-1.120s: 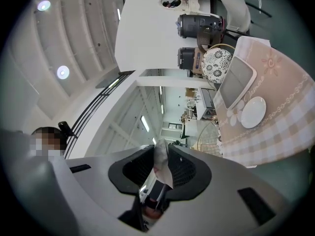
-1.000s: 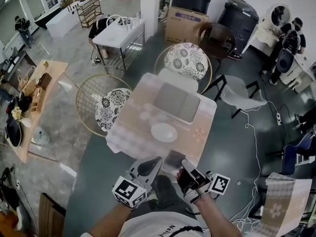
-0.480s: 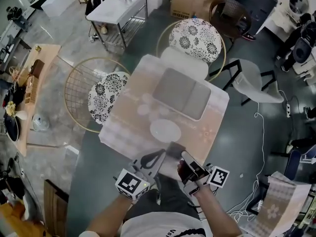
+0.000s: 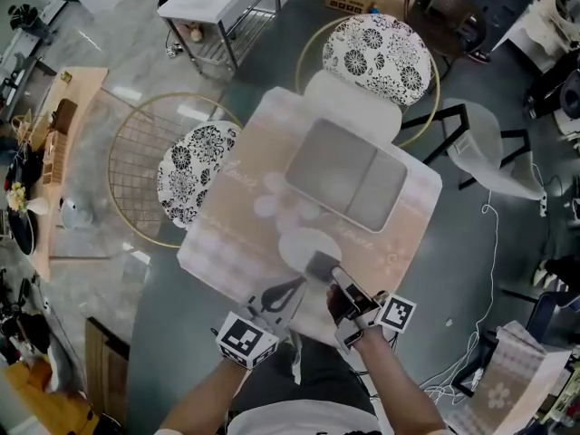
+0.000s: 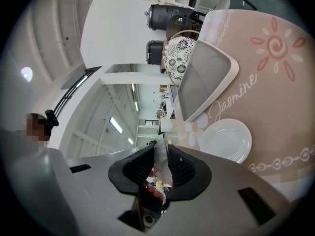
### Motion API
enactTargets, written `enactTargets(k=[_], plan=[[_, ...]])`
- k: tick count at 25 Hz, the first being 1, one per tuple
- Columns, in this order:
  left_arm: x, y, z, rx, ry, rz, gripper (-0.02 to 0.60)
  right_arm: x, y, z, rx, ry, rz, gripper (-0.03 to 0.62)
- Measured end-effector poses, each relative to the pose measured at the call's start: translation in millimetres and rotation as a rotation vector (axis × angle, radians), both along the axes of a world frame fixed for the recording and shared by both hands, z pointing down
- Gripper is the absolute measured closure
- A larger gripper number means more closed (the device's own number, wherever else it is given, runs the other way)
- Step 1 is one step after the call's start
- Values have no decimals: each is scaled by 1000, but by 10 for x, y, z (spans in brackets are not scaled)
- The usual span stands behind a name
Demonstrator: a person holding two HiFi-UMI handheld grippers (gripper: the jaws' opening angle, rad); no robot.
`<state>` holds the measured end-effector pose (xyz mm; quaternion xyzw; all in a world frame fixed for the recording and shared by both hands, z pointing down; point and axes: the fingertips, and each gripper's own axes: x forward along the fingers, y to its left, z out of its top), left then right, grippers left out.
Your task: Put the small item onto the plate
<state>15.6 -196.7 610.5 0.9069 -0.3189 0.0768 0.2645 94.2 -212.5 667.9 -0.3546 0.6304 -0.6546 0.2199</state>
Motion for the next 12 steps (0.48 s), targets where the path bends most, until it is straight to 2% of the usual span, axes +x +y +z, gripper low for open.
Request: enactTargets(k=[12], plan=[[73, -227, 532, -72, -20, 3, 577, 5, -143, 744, -110, 66, -16, 500]])
